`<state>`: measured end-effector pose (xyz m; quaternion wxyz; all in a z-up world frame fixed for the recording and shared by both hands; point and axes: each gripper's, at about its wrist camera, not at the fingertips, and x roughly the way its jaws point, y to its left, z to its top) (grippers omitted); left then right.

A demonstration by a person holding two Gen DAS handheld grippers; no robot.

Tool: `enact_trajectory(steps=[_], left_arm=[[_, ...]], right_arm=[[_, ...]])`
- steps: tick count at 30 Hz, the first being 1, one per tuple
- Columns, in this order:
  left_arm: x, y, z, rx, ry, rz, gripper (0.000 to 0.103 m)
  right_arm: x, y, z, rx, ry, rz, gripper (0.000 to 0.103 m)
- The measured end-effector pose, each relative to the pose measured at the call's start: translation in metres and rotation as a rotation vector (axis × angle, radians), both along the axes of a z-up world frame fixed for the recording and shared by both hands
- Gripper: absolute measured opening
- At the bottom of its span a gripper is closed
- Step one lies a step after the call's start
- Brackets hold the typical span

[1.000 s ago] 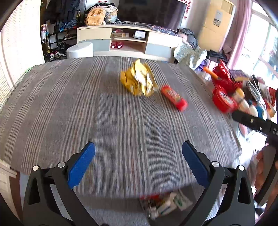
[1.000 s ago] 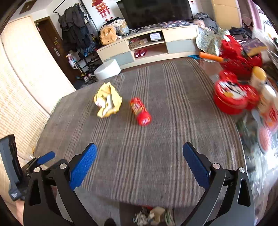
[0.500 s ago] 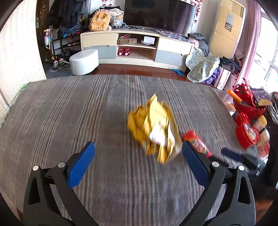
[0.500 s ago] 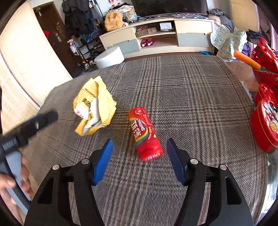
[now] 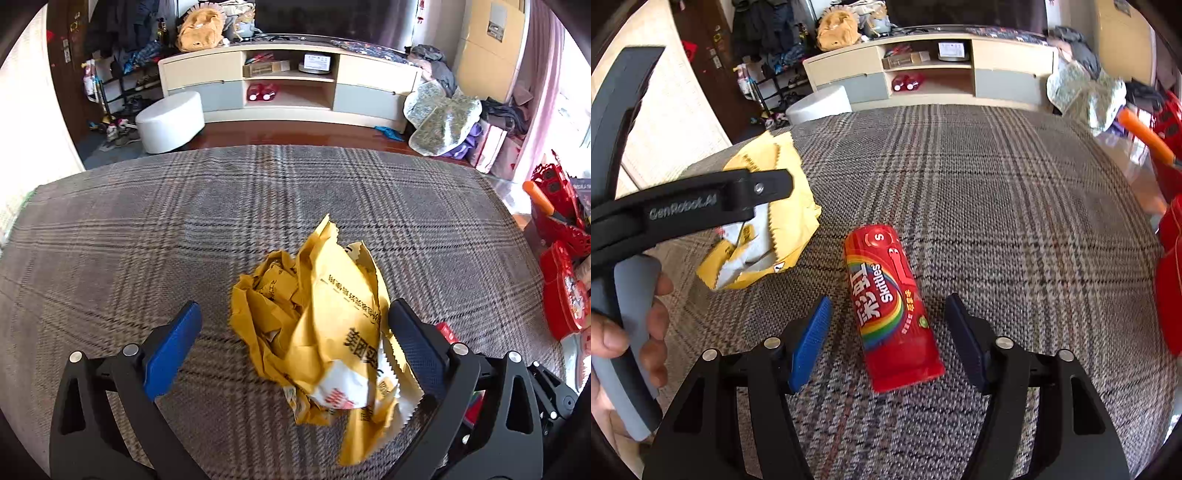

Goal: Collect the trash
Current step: 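Grasp yellow snack wrapper with left tool while right tool grasps red Skittles tube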

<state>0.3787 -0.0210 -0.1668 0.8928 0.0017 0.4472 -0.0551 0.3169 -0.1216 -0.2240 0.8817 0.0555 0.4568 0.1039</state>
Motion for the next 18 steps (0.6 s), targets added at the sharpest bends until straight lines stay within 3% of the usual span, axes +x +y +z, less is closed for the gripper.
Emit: enact_trajectory(steps=[2, 3, 8, 18], left_arm=[[0.001, -0.003, 0.000, 0.002, -0.004, -0.009, 0.095], [0.002, -0.005, -0.002, -0.004, 0.005, -0.028, 0.093], [0.004, -0.017, -0.005, 0.020, 0.001, -0.058, 0.086], [-0.021, -0.016, 0.006, 0.055, -0.006, -0.083, 0.068]], right_arm=[[0.000, 0.001, 0.000, -0.014, -0.006, -0.005, 0.043], [0.000, 0.001, 0.000, -0.019, -0.010, -0.011, 0.042], [0.002, -0.002, 0.000, -0.012, -0.011, -0.007, 0.039], [-0.036, -0.026, 0.002, -0.010, 0.004, -0.035, 0.038]])
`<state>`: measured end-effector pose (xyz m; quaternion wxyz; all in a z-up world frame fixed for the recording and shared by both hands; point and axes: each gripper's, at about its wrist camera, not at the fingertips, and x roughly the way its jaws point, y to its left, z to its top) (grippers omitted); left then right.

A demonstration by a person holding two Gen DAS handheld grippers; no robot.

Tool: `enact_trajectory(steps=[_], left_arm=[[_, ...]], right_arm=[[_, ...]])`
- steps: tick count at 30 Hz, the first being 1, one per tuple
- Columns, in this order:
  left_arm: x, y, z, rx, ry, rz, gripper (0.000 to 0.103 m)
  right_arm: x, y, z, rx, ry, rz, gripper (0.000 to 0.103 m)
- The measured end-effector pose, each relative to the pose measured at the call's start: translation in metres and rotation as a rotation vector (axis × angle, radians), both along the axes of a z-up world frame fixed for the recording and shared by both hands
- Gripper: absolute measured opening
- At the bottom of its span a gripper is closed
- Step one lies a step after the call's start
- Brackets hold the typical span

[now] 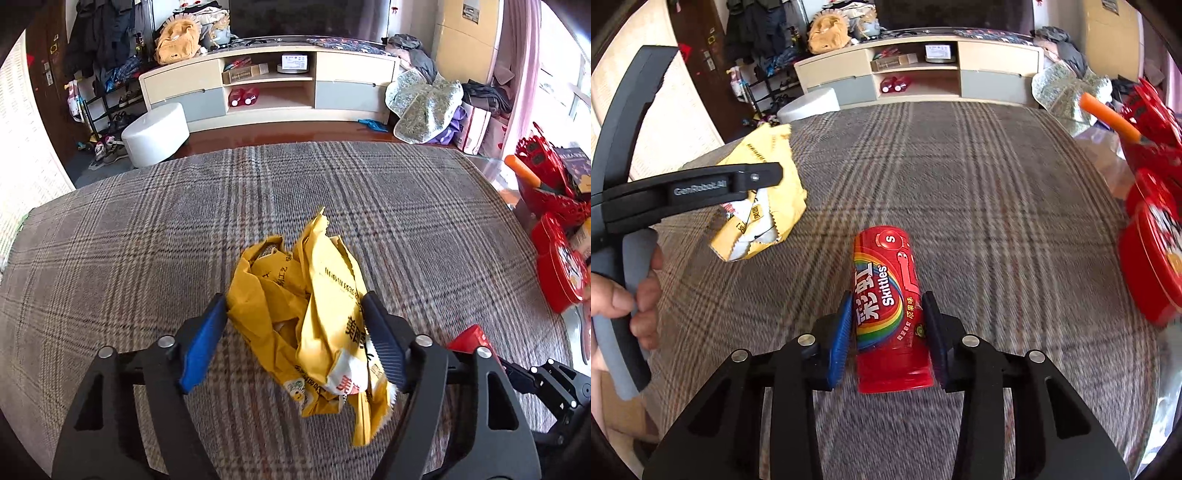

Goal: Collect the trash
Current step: 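Grasp yellow snack wrapper with left tool while right tool grasps red Skittles tube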

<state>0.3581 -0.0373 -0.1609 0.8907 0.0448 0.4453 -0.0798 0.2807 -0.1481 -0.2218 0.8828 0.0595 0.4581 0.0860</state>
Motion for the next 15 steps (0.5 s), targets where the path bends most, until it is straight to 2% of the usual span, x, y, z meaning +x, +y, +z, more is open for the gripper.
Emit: enact_trajectory(steps=[8, 15], left_arm=[[-0.033, 0.001, 0.017, 0.015, -0.007, -0.018, 0.064], [-0.100, 0.006, 0.042, -0.009, -0.025, -0.045, 0.064]], right_arm=[[-0.036, -0.005, 0.016, 0.028, -0.001, -0.002, 0.038], [-0.080, -0.009, 0.034, 0.046, 0.008, -0.017, 0.038]])
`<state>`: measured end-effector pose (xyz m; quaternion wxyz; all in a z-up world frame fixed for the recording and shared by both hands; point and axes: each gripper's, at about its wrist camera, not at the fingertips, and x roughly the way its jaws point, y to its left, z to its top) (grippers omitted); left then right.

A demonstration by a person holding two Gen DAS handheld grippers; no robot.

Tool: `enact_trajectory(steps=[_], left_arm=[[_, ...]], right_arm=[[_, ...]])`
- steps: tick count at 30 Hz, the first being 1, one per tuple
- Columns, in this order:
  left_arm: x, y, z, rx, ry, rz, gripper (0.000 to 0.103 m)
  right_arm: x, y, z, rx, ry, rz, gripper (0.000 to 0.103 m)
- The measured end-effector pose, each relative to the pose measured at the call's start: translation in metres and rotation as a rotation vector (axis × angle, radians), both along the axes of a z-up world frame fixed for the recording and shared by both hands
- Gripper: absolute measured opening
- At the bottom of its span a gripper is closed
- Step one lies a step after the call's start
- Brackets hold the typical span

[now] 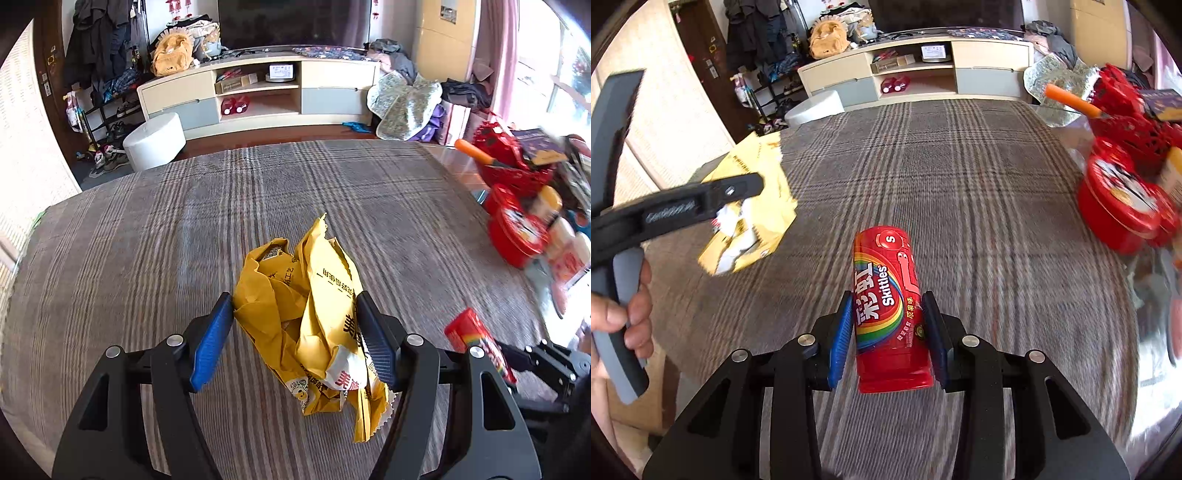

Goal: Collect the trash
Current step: 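Grasp yellow snack wrapper with left tool while right tool grasps red Skittles tube, then lower snack wrapper and Skittles tube into the bin and open both tools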

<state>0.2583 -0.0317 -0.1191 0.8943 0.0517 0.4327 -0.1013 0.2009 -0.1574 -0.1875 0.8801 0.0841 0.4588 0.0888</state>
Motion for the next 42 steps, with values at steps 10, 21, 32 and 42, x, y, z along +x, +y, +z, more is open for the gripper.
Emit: enact_trajectory(steps=[10, 21, 32, 42], left_arm=[[-0.142, 0.014, 0.019, -0.099, -0.004, -0.017, 0.065], [-0.266, -0.001, -0.037, -0.140, 0.028, -0.076, 0.065], [-0.277, -0.029, -0.131, -0.101, 0.186, -0.113, 0.066], [-0.246, -0.031, -0.192, -0.104, 0.291, -0.100, 0.066]], right_arm=[[-0.126, -0.002, 0.023, -0.020, 0.000, -0.003, 0.038], [-0.227, -0.023, -0.027, 0.023, 0.073, -0.016, 0.038], [-0.224, -0.029, -0.093, 0.062, 0.184, -0.047, 0.038], [-0.179, -0.018, -0.132, 0.087, 0.262, -0.030, 0.038]])
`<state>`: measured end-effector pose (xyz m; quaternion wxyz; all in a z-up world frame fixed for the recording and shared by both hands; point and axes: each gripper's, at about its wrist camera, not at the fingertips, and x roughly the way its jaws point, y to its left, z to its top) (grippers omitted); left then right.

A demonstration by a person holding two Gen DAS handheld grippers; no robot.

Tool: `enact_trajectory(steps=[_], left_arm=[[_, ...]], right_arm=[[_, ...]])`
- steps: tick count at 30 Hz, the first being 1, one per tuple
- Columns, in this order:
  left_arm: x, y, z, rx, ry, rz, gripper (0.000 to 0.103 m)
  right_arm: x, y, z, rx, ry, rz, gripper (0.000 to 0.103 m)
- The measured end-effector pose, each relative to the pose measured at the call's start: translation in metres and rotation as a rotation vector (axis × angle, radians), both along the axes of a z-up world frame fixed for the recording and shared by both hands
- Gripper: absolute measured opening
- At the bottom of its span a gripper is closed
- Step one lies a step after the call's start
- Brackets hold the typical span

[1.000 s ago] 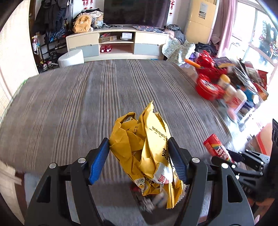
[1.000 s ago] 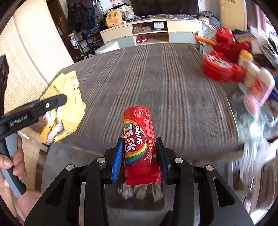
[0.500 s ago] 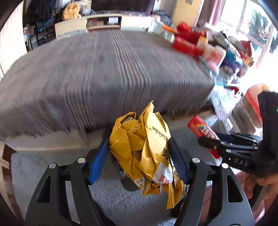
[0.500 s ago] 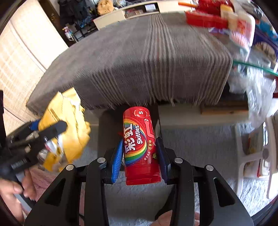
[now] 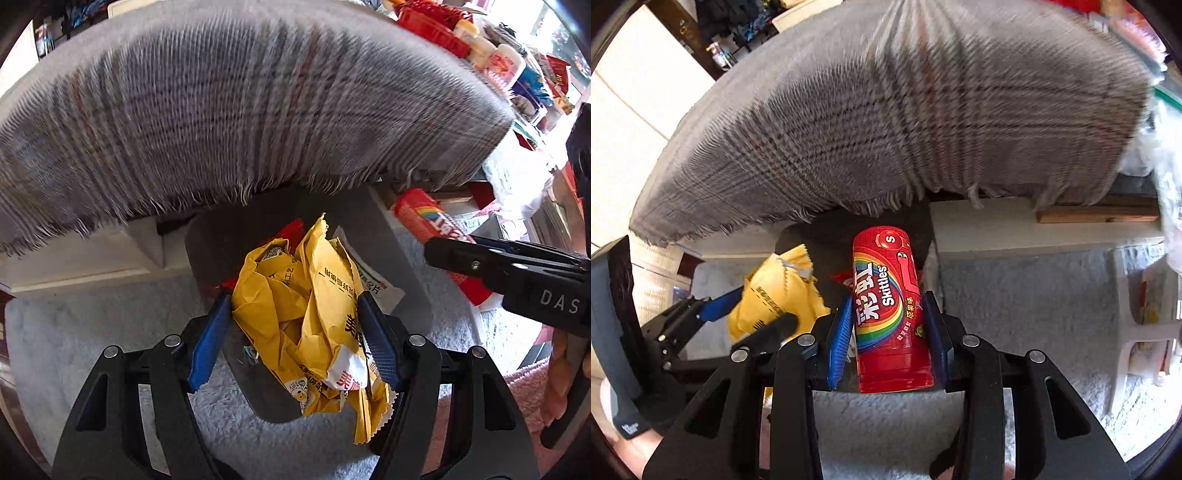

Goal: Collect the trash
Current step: 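Lower snack wrapper and Skittles tube into the bin and open both tools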

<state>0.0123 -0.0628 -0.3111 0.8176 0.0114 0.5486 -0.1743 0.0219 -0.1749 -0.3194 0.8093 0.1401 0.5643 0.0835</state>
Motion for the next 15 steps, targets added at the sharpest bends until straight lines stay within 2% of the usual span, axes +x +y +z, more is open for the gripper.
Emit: enact_trajectory(steps=[6, 15], left_arm=[[0.007, 0.004, -0.013, -0.005, 0.012, 0.003, 0.068], [0.010, 0.004, -0.028, 0.010, 0.043, 0.006, 0.072]], right_arm=[[0.014, 0.002, -0.023, 0.053, 0.040, -0.004, 0.039], [0.025, 0.015, -0.031, 0.018, 0.045, -0.012, 0.041]])
